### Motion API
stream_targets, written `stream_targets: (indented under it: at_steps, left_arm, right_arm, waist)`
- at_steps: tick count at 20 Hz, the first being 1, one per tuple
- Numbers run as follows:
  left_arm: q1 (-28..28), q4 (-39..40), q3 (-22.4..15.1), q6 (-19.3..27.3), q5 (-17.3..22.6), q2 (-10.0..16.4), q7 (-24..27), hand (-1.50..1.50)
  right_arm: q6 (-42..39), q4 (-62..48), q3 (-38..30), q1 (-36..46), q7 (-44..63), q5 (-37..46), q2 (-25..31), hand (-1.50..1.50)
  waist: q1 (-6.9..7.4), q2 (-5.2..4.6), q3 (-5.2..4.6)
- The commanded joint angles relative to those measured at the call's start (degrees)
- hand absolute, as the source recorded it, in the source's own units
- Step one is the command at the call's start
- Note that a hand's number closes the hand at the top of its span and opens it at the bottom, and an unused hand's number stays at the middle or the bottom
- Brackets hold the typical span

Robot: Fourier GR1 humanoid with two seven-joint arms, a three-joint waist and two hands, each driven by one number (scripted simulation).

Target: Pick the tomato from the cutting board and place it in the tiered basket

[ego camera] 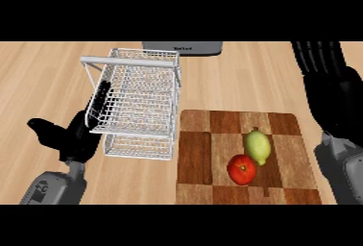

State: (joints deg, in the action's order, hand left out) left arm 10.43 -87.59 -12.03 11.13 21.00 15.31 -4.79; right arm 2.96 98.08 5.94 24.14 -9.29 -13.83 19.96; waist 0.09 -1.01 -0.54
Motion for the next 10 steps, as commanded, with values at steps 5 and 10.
stream_targets:
  at_steps: [5,10]
  left_arm:
    - [-5.15,-0.7,2.79,-1.44,-3.59,7.97,-0.66,0.0]
    - [-6.85,-0.44,5.07,-3.08,-0.55,9.63,-2.22,0.0]
  right_arm:
    - [-7.31,10.15,19.67,-8.37,0.9,0.95,-6.85,1.5]
    - [12.49,0.99,14.43,-22.06,9.53,14.02,-6.52,-1.5]
  waist:
    - [0.56,1.46,0.55]
    - [-2.33,1.25,0.48]
